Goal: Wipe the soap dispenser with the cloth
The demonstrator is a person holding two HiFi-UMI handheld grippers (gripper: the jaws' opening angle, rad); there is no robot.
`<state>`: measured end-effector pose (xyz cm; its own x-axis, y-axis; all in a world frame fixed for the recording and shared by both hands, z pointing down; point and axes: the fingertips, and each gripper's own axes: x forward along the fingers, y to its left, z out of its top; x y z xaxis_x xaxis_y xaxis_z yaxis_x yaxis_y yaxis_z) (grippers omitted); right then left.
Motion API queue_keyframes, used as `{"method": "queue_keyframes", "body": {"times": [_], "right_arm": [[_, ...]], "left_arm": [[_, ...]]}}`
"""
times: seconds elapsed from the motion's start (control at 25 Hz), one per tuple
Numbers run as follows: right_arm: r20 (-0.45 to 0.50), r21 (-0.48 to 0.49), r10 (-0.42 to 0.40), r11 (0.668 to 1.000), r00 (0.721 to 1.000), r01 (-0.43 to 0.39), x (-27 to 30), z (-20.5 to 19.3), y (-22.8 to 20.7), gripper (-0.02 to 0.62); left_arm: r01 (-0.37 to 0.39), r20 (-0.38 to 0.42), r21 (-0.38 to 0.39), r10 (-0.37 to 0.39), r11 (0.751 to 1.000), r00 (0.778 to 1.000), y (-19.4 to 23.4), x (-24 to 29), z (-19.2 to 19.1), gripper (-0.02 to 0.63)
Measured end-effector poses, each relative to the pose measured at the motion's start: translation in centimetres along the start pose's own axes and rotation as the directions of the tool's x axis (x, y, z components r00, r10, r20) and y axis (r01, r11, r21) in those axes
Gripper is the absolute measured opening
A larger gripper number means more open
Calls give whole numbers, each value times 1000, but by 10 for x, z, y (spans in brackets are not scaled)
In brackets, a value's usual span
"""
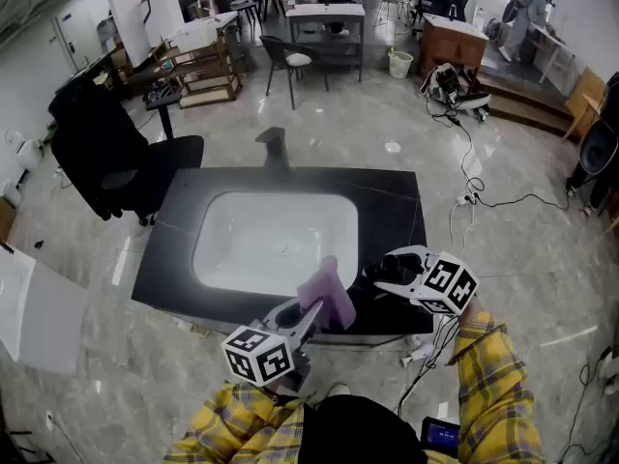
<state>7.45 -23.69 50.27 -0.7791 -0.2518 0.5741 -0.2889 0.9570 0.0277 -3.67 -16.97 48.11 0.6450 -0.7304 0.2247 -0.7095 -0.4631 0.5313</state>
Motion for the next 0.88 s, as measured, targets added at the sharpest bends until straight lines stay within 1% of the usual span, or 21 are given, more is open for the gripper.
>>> {"method": "queue_keyframes", "body": {"times": [0.12,0.24,0.36,0.48,0.6,0.72,0.8,0.88], "right_arm": [[-1,56,-97,994,995,97,2,1,-6,202],[-6,115,-195,974,981,194,2,1,-11,198],[-6,178,-279,945,960,275,2,2,-15,195],[-8,251,-359,903,933,349,0,1,-19,193],[-10,313,-419,861,908,401,1,0,-24,193],[-12,365,-459,825,888,431,2,-1,-28,192],[-17,385,-482,805,876,451,2,-2,-28,192],[-22,392,-500,792,866,468,1,-2,-29,192]], "left_arm": [[6,-1,-10,-6,1000,1000,0,7,0,64],[13,-5,-12,-13,1000,1000,-1,13,0,64],[12,-6,-22,-13,1000,1000,1,17,1,64],[17,-8,-25,-17,1000,1000,0,21,2,64],[22,-11,-22,-23,1000,1000,0,25,3,64],[25,-15,-24,-25,999,1000,1,27,3,64],[27,-17,-25,-27,999,999,1,28,2,64],[28,-18,-26,-29,999,999,0,29,1,64]]}}
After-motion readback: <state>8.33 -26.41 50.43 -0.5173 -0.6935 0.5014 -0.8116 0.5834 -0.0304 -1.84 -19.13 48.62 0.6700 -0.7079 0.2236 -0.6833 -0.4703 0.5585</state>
